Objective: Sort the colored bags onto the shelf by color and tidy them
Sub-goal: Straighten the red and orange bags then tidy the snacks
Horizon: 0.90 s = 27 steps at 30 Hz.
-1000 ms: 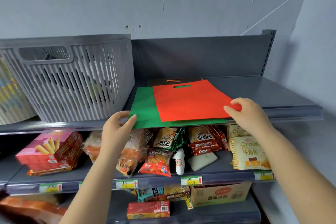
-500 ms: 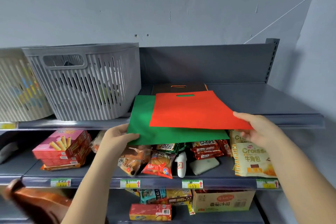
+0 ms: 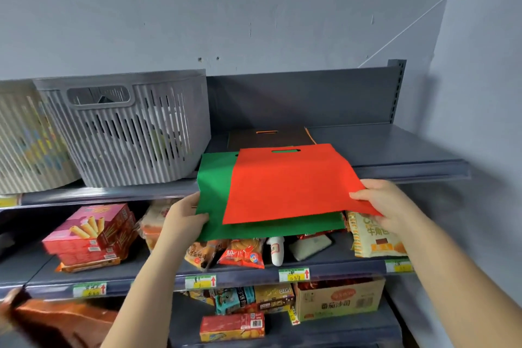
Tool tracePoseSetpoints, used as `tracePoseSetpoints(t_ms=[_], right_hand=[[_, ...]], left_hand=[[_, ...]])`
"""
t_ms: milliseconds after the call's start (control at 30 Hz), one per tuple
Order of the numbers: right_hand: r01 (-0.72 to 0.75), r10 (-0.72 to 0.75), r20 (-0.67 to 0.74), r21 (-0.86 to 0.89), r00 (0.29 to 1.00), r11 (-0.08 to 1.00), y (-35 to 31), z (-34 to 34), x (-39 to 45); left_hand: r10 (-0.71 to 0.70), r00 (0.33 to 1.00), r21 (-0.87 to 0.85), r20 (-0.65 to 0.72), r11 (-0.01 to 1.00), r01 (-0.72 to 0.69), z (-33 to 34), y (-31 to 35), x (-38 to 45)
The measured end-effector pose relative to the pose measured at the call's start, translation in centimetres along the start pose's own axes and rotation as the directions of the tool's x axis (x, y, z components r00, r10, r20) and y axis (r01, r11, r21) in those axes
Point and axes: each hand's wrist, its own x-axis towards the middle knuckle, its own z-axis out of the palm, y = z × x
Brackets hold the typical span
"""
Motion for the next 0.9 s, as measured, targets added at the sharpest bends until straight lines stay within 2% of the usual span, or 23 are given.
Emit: tracePoseSetpoints(t_ms=[133,300,500,700,900], right_hand=[[0.024,-0.02,-0.068,0.045,0.997,0.999,2.0,-0.7,-4.3],[-0.009,0.039,-0.145,0.204,0.989,0.979,5.2,0.5,-10.7],[-0.032,0.087,-0.251,0.217,0.964,0.976,8.6,2.6,-17.6],[0.129,-0.009,-0.407,0.269,0.913,0.955,10.6,2.9,-24.4],[0.295,-0.058,-0.583,0.321,0.81,0.9,12.4,2.2,-31.1]], left_hand=[[0.052,0.998,-0.021,0.043,0.998,-0.051,-1.1,-1.8,-1.9],[-0.025,0.99,-0.116,0.136,0.992,0.041,-2.9,-4.4,-3.8],[-0.038,0.96,-0.157,0.279,0.984,0.085,-4.2,-7.1,-6.0],[0.139,0.919,-0.162,0.368,0.983,-0.083,-4.0,-9.4,-5.5],[0.147,0.879,-0.431,0.454,0.9,0.072,-4.2,-9.9,-6.5]])
